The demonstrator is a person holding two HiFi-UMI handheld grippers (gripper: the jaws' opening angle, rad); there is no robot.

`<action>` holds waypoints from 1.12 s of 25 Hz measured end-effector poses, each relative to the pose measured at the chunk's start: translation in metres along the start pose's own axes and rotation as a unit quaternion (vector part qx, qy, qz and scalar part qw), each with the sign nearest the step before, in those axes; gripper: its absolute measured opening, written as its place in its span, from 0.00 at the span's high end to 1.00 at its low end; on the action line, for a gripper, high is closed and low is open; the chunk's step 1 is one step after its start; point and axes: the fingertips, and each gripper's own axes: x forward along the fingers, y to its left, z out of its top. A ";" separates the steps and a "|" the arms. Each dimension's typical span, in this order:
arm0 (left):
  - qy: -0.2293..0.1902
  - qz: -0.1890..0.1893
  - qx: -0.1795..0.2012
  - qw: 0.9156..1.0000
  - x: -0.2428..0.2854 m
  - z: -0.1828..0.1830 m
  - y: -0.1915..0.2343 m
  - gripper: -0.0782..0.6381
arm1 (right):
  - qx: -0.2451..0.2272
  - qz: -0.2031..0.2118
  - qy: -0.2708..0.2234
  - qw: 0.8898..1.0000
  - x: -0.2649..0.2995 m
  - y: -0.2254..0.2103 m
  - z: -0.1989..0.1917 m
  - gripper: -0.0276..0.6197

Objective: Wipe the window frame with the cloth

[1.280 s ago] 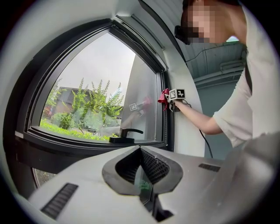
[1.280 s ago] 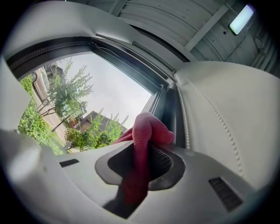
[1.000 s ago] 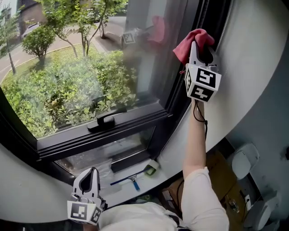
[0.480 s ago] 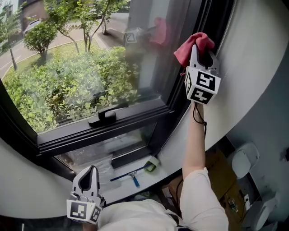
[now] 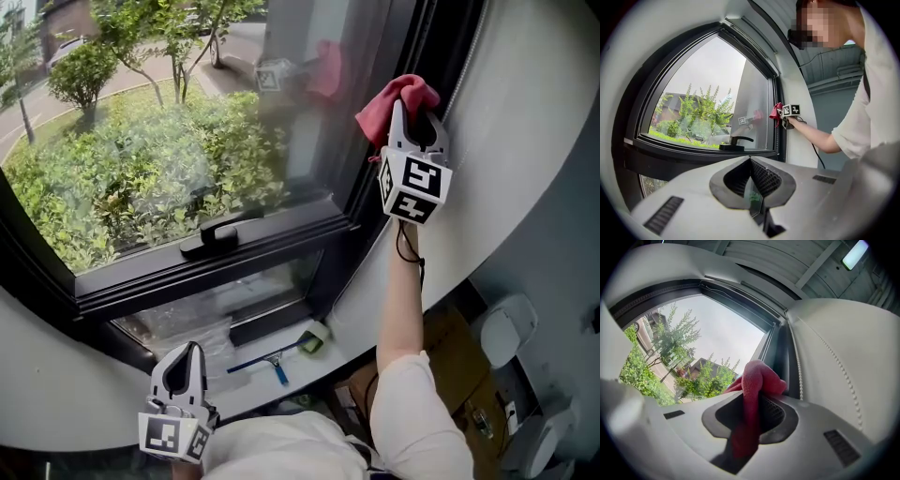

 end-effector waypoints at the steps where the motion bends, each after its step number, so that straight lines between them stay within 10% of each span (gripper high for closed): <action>1: 0.001 0.001 0.000 1.000 0.000 0.000 0.000 0.88 | 0.001 0.001 0.000 1.000 -0.001 0.000 -0.001 0.82; 28: 0.003 -0.010 0.007 1.000 0.002 0.003 -0.005 0.88 | 0.012 0.014 0.036 0.999 -0.037 0.025 -0.058 0.82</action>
